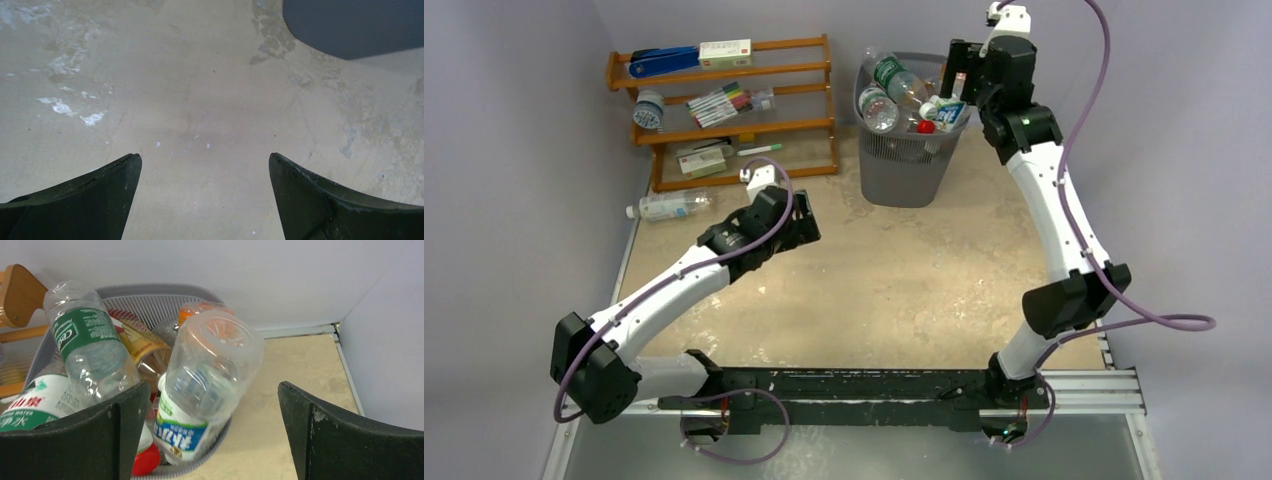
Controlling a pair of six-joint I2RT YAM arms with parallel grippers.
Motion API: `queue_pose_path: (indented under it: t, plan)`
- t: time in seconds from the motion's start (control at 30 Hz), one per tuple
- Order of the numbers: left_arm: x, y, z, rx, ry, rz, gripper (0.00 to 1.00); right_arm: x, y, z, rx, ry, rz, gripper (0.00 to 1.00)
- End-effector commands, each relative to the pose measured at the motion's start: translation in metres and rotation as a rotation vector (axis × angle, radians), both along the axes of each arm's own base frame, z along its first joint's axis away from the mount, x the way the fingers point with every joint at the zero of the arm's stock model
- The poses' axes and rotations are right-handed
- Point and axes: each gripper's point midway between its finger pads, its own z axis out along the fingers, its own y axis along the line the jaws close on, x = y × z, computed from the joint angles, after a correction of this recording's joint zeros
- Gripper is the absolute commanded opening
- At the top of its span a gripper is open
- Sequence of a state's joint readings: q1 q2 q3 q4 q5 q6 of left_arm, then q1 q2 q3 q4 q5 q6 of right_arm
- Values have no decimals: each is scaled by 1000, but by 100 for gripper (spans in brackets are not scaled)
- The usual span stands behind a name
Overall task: Put the plastic bottles in the bin
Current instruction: Place the plastic bottle in the trash bin, then pick up the plastic bottle at the center of the board.
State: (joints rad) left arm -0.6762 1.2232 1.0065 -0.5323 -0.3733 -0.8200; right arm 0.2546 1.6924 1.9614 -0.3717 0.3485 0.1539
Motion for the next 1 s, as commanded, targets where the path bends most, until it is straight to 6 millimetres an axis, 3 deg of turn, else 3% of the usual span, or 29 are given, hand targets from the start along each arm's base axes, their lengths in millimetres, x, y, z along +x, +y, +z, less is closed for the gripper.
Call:
queue_pose_path:
  t: [0.0, 0.3, 0.47, 0.67, 0.8, 0.97]
  plan:
    - [26, 25, 27, 16, -52, 139, 99, -47, -18, 57, 10, -79, -28, 100]
    - [72, 113, 21, -36, -44, 481, 99, -85, -25, 77, 20, -97, -11, 100]
    - [95, 191, 5, -100, -16, 727, 99, -98, -19, 82, 41, -86, 35, 100]
    - [108, 268, -8, -176, -32, 951, 99, -122, -5, 82, 131, -92, 118, 100]
    - [118, 302, -20, -224, -36, 1074, 99, -132, 4, 66, 173, -63, 168, 100]
    - [137, 322, -42, -236, -11, 1160, 99, -136, 13, 43, 193, -16, 209, 100]
